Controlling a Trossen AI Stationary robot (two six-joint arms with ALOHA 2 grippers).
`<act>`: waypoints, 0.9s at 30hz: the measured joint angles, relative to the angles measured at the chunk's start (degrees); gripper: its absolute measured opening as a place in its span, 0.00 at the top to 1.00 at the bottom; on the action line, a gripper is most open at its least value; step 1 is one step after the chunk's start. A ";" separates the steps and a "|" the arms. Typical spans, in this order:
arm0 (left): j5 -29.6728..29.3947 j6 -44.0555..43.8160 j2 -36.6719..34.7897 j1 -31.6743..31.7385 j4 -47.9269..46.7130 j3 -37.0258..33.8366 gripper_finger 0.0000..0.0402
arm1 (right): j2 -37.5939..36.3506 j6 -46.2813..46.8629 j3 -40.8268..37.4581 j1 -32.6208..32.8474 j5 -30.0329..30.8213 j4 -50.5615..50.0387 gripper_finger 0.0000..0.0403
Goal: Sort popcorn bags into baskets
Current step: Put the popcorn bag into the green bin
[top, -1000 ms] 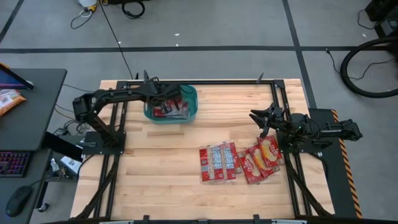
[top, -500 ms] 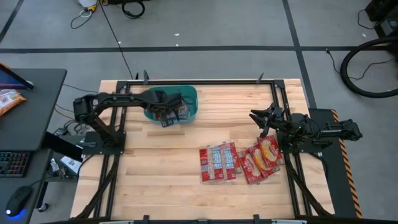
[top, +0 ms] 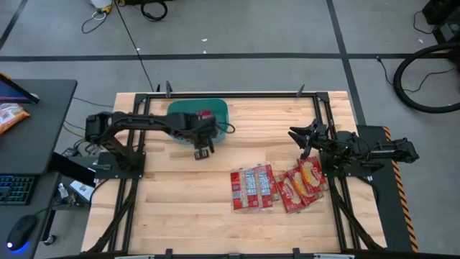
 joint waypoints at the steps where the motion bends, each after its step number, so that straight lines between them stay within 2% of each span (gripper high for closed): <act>1: 0.58 -0.50 0.00 -0.97 0.29 0.02 0.76 | 0.00 0.01 0.00 0.02 0.00 -0.01 0.71; 9: 1.02 -6.74 3.44 -10.59 7.17 0.06 0.70 | 0.00 0.00 0.00 0.02 0.00 0.01 0.71; 15: 0.64 -6.96 8.38 -17.48 14.81 0.78 0.66 | 0.00 0.00 0.00 0.02 0.00 -0.02 0.71; 27: -0.93 -4.16 22.91 -24.74 15.39 13.14 0.51 | 0.00 0.01 0.00 0.02 -0.02 0.01 0.71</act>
